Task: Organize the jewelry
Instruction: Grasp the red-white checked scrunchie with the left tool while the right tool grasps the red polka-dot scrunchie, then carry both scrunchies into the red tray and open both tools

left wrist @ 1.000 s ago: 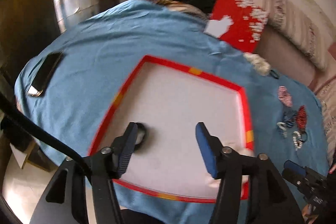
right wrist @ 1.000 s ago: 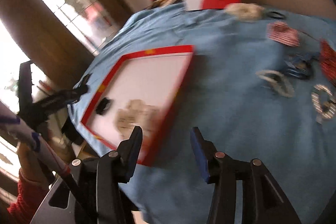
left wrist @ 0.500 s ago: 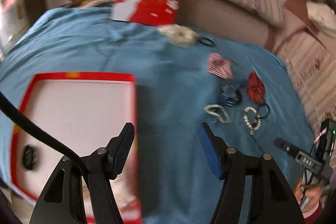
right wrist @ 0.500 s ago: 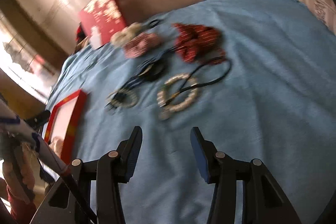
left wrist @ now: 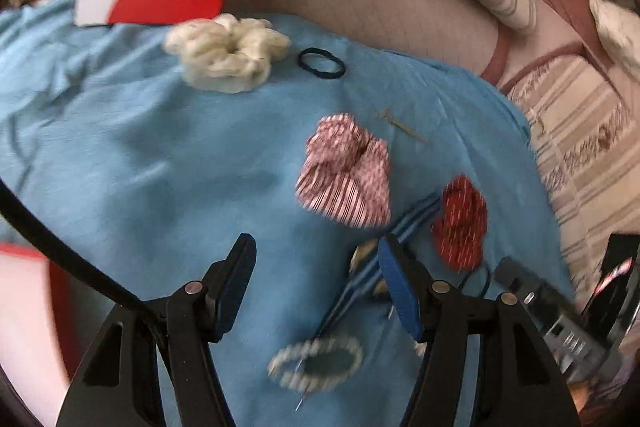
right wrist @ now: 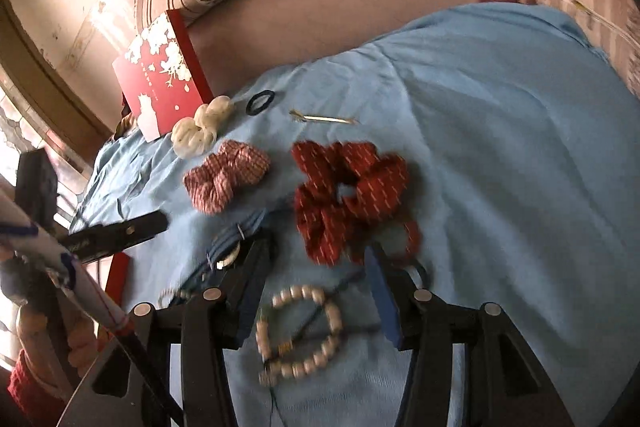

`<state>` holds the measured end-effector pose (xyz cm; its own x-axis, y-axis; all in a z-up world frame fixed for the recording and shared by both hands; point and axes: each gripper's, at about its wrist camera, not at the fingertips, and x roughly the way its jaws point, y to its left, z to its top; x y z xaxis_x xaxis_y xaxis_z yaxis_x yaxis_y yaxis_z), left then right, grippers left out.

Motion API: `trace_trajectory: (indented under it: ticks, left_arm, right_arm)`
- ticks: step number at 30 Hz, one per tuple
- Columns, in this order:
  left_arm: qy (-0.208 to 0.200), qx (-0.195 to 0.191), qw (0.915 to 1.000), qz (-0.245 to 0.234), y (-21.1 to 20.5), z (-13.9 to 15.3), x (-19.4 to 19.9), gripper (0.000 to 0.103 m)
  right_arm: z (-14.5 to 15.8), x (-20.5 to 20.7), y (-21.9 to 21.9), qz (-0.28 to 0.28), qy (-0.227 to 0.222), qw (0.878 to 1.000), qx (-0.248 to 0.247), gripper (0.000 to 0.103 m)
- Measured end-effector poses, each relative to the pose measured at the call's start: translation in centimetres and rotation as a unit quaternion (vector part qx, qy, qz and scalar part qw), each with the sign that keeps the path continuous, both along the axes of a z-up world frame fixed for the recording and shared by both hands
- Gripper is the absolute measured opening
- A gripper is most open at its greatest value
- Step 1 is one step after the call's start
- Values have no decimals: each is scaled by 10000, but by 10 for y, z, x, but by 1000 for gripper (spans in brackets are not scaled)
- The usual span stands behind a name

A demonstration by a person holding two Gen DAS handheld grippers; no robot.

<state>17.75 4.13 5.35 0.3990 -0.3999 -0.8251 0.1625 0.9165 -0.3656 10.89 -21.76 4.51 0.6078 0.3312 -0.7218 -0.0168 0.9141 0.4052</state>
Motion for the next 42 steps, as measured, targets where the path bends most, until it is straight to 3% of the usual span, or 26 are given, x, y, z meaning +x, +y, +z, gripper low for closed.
trace_trajectory:
  ticks: [3, 8, 9, 10, 11, 12, 14, 21, 26, 30, 35, 42]
  left_arm:
    - [210, -194, 9996, -17, -10, -14, 22, 67]
    - [322, -129, 9994, -70, -24, -32, 40, 68]
    - [291, -82, 9995, -90, -26, -33, 42, 68]
    - [265, -30, 9996, -131, -28, -33, 43, 63]
    - [237, 16, 9996, -158, -28, -33, 43, 39]
    - [208, 119, 9996, -168, -28, -30, 42, 30]
    - [236, -102, 9995, -182, -19, -23, 38, 10]
    - [-298, -163, 9992, -219, 18, 38, -11, 10]
    - [-679, -127, 9975, -161, 69, 84, -60, 10]
    - [-851, -6, 9964, 50, 125, 104, -93, 10]
    - [-890, 340, 9934, 640, 202, 101, -120, 10]
    - [-670, 464, 9866, 1415, 294, 67, -122, 10]
  right_arm:
    - [-7, 18, 8, 55, 48, 9999, -82, 55]
    - [-25, 40, 11, -52, 213, 9993, -288, 54]
    - [-28, 42, 10, -107, 238, 9992, -318, 42]
    - [-30, 44, 7, -185, 279, 9989, -327, 18]
    - [-32, 46, 4, -214, 333, 9988, -273, 10]
    - [-32, 45, 0, -270, 370, 9988, -189, 8]
    - [-24, 39, -7, -400, 286, 9987, -133, 6]
    - [31, 2, -1, -312, -180, 9991, -206, 5]
    - [68, -25, 36, 92, -453, 9982, -386, 5]
    - [85, -38, 82, 550, -577, 9959, -439, 5]
    - [96, -49, 172, 1356, -673, 9875, -440, 5]
    - [87, -45, 285, 2151, -573, 9740, -429, 5]
